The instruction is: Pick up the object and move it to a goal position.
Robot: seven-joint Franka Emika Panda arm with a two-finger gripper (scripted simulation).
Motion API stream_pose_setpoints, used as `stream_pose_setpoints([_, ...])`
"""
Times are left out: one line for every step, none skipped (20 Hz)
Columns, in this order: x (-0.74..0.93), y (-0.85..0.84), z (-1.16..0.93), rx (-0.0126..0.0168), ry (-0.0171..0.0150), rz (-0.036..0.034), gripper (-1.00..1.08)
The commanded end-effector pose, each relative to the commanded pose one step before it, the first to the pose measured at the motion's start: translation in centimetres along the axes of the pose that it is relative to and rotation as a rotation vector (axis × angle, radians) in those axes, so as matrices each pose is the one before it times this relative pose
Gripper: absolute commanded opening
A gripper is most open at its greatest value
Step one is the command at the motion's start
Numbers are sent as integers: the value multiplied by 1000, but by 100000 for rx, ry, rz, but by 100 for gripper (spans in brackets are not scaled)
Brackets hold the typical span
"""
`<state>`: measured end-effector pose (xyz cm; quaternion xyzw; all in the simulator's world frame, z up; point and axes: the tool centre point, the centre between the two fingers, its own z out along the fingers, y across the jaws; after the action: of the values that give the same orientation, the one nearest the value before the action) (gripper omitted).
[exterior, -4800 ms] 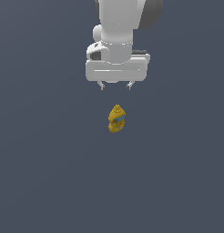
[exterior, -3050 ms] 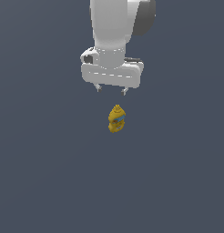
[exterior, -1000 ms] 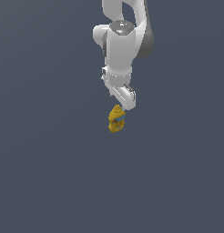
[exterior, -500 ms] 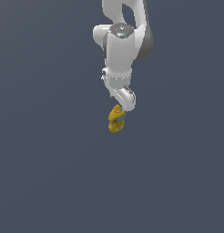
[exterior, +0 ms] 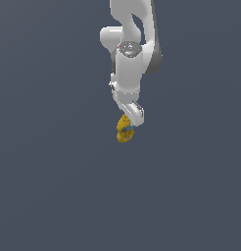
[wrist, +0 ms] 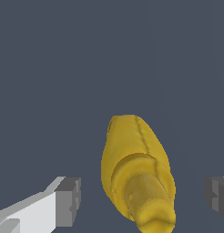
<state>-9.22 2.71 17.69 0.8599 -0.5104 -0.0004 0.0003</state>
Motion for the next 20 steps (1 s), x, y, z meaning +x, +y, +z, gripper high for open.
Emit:
stream_pose_setpoints([14, -59, 534, 92, 45, 20, 100])
stream_pose_setpoints([35, 0, 84, -2, 6, 69, 100])
stream_pose_setpoints([2, -5, 27, 0, 0, 0, 100])
stream_pose_setpoints([0, 0, 0, 0, 0, 0, -100])
stream_pose_setpoints([0, 0, 0, 0, 0, 0, -100])
stream_pose_setpoints([0, 0, 0, 0, 0, 0, -100])
stream_pose_setpoints([0, 0, 0, 0, 0, 0, -100])
stream_pose_setpoints([0, 0, 0, 0, 0, 0, -100])
stream_pose_setpoints([0, 0, 0, 0, 0, 0, -100])
stream_pose_setpoints([0, 0, 0, 0, 0, 0, -100])
stream_pose_setpoints([0, 0, 0, 0, 0, 0, -100])
stream_pose_setpoints([0, 0, 0, 0, 0, 0, -100])
stream_pose_setpoints([0, 0, 0, 0, 0, 0, -100])
stream_pose_setpoints([-20, -29, -52, 61, 17, -28, -100])
stream_pose_setpoints([-1, -1, -27, 0, 0, 0, -100])
stream_pose_setpoints([-3, -4, -83, 0, 0, 0, -100])
stream_pose_setpoints([-6, -6, -138, 0, 0, 0, -100])
stream_pose_setpoints([-8, -9, -192, 0, 0, 0, -100])
stream_pose_setpoints([-10, -11, -247, 0, 0, 0, -100])
stream_pose_setpoints([-12, -14, -302, 0, 0, 0, -100])
